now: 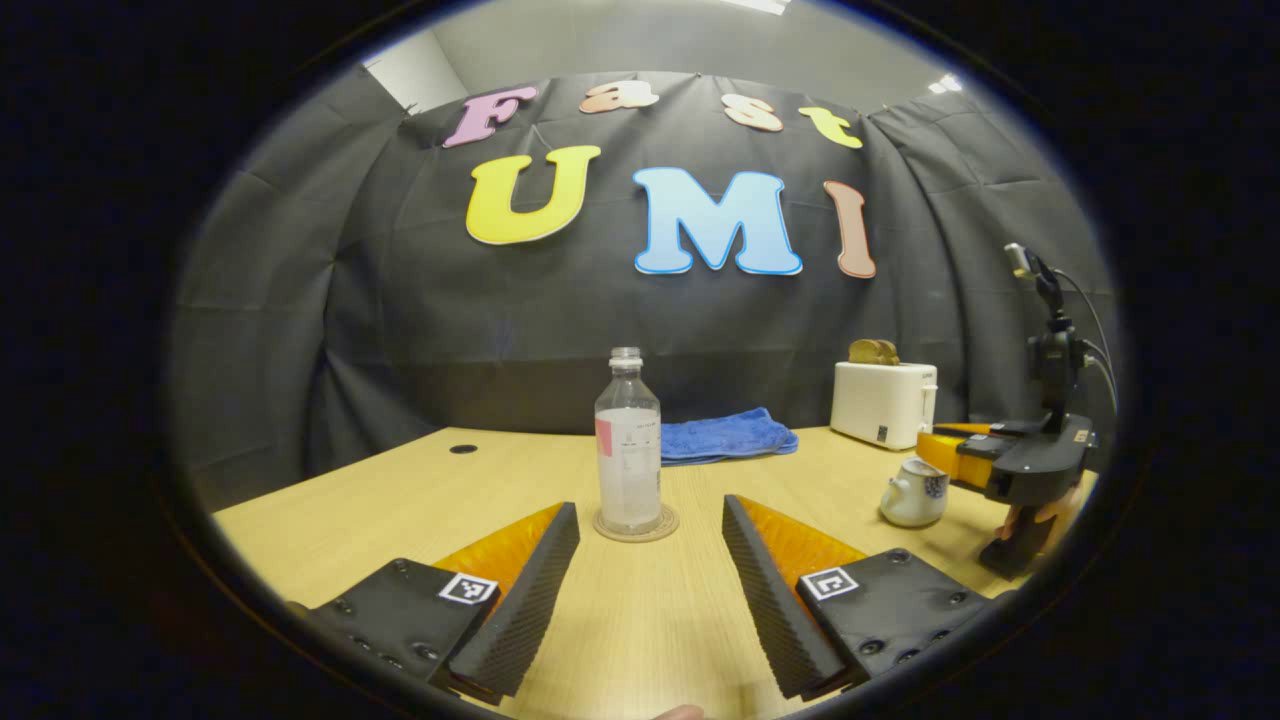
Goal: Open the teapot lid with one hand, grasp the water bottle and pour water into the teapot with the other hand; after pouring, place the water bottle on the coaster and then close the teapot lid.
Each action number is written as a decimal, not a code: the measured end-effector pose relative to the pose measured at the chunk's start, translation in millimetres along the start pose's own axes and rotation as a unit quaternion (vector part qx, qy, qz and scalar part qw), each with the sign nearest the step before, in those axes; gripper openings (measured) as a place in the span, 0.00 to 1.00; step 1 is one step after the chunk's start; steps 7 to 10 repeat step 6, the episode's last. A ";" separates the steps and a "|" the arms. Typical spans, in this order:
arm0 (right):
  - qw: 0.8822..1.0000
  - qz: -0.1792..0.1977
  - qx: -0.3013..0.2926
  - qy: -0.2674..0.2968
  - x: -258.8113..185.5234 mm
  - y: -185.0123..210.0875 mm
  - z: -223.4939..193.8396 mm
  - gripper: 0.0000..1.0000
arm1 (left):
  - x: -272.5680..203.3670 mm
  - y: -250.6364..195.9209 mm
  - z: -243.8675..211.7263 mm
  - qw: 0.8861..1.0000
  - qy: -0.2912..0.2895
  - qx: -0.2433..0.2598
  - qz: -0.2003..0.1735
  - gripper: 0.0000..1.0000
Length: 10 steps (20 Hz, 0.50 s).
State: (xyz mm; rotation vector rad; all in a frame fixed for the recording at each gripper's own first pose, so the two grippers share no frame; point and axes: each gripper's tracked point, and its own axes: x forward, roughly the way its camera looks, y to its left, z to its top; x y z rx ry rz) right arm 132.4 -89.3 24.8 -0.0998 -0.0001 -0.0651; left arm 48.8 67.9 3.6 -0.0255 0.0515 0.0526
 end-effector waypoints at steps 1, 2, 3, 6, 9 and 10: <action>1.000 -0.010 0.002 -0.016 -14.5 -4.8 12.9 0.29 | -2.7 -0.8 3.7 1.000 -0.005 0.000 0.002 1.00; 1.000 -0.009 0.014 -0.026 -34.5 -3.1 17.8 0.31 | -7.9 -2.8 7.9 1.000 -0.013 0.002 0.004 1.00; 0.999 -0.010 0.030 -0.032 -57.2 -0.5 21.5 0.65 | -11.6 -7.6 10.4 1.000 -0.019 0.005 0.002 1.00; 0.998 -0.019 0.063 -0.026 -107.0 10.8 9.3 0.77 | -24.1 -27.4 13.3 1.000 -0.029 0.010 -0.005 1.00; 0.998 -0.019 0.063 -0.026 -107.0 10.8 9.3 0.77 | -24.1 -27.4 13.3 1.000 -0.029 0.010 -0.005 1.00; 0.998 -0.019 0.063 -0.026 -107.0 10.8 9.3 0.77 | -24.1 -27.4 13.3 1.000 -0.029 0.010 -0.005 1.00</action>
